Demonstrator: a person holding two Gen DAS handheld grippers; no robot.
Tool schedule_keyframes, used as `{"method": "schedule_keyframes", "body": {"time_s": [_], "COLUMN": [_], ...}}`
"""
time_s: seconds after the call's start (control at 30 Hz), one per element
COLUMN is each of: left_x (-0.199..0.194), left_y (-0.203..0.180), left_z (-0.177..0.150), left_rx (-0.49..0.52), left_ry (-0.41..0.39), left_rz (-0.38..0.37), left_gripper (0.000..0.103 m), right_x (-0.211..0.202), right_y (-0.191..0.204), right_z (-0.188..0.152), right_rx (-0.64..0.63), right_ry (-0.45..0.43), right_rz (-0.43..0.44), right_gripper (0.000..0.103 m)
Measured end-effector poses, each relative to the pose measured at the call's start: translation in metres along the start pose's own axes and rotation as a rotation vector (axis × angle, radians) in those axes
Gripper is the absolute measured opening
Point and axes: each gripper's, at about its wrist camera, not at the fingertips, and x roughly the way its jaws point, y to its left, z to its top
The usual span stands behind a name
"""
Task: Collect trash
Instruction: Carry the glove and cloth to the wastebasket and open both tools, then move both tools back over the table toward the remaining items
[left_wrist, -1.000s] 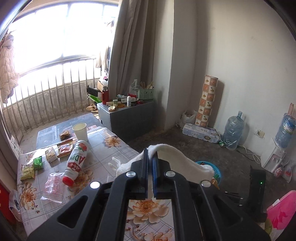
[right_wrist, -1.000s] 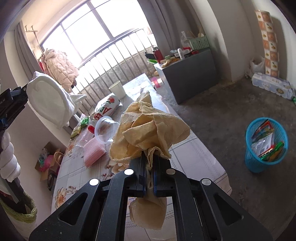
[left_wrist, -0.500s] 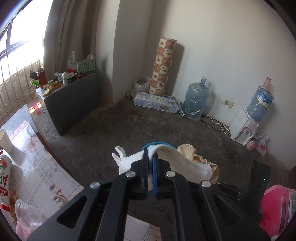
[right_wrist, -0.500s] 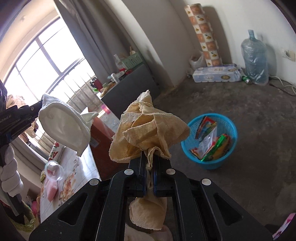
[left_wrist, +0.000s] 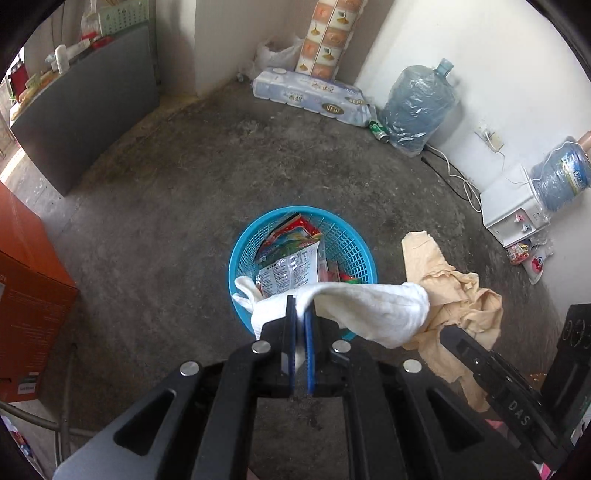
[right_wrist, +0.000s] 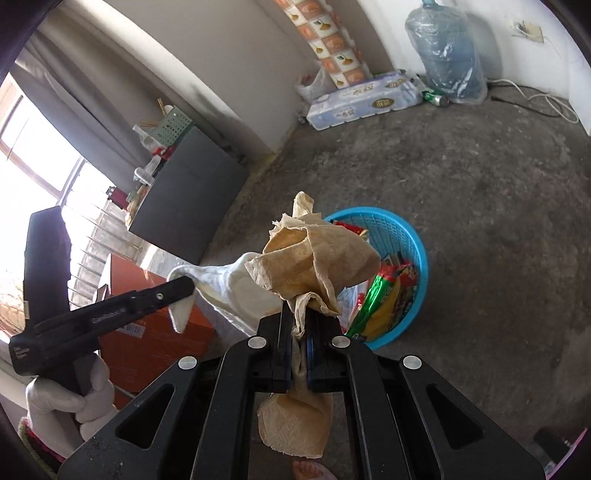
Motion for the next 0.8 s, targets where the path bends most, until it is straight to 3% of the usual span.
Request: {"method": "schedule_keyframes", "body": {"time_s": [0.03,0.13,0.3,0.47,0.53,0.57,0.6,0.8], "left_x": [0.012,0.039,0.035,-0.006,-0.029,-0.041,-0.054,-0.139], "left_y": [0.002,0.014,0.030,0.040,0.045,0.048,0.051,0.081], "left_z": [0.004,0.014,0.018,0.012,0.008,0.006,0.003,-0.028], "left_rx": [-0.024,-0.124,-0.176,-0.139,-0.130,-0.127,-0.124,-0.137], "left_ry": [0.015,0.052,0.014,-0.041,-0.062,-0.071,-0.081,-0.154], "left_rz": [-0.016,-0.031,-0.024,-0.016,-0.014,-0.021,-0.029,-0.039], "left_gripper": [0.008,0.041,0.043,0.045,0.045,0.045,0.046,0.048], "right_x": [0.004,0.028,0.079,0.127,0.150,0.161,0.169,0.175], "right_y": [-0.001,0.000,0.006,0.021,0.025,0.024,0.023,0.012], "right_z": [0.001,0.008,0.012,0.008,0.007,0.006,0.005,0.002], "right_rx": [0.003,-0.003,-0.029,-0.096,-0.132,-0.141,-0.145,-0.082], "right_ry": [0.011,0.058,0.161,0.259,0.298,0.313,0.319,0.330], "right_rz": [0.003,0.004,-0.017,-0.042,-0.074,-0.092,-0.108,-0.085], "right_gripper": [0.004,0.004,0.005,0.011,0.028,0.048,0.057,0.057]}}
